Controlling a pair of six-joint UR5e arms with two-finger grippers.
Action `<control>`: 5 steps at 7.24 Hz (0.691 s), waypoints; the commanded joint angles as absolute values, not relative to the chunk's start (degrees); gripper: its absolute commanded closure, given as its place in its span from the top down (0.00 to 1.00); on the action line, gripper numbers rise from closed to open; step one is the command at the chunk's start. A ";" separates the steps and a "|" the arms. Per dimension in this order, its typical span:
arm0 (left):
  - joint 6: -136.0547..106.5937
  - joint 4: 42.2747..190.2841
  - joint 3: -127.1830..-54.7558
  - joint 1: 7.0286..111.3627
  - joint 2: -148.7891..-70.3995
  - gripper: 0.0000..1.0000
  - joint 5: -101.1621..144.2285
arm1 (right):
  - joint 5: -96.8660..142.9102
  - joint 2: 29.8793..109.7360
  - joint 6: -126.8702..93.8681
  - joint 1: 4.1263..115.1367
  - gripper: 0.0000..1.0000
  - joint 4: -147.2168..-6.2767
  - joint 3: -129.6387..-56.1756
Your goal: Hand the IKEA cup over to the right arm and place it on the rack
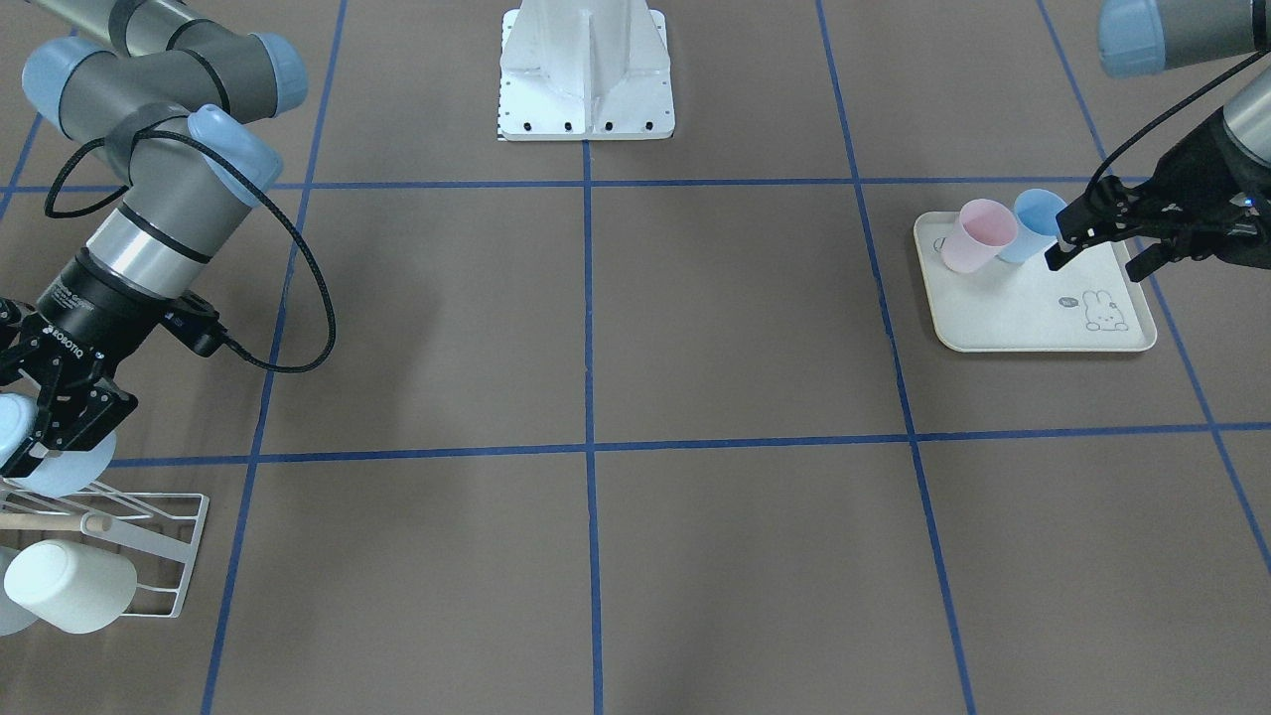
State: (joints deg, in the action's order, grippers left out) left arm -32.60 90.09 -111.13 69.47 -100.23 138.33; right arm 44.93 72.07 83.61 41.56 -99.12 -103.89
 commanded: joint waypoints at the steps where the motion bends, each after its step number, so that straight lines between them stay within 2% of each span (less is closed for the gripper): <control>1: -32.61 90.09 -111.18 69.43 -100.11 1.00 139.66 | 44.74 72.07 83.32 41.40 0.55 -99.05 -103.19; 5: -32.61 90.09 -111.18 69.43 -100.11 1.00 139.66 | 44.65 71.63 81.31 40.70 0.55 -98.79 -101.08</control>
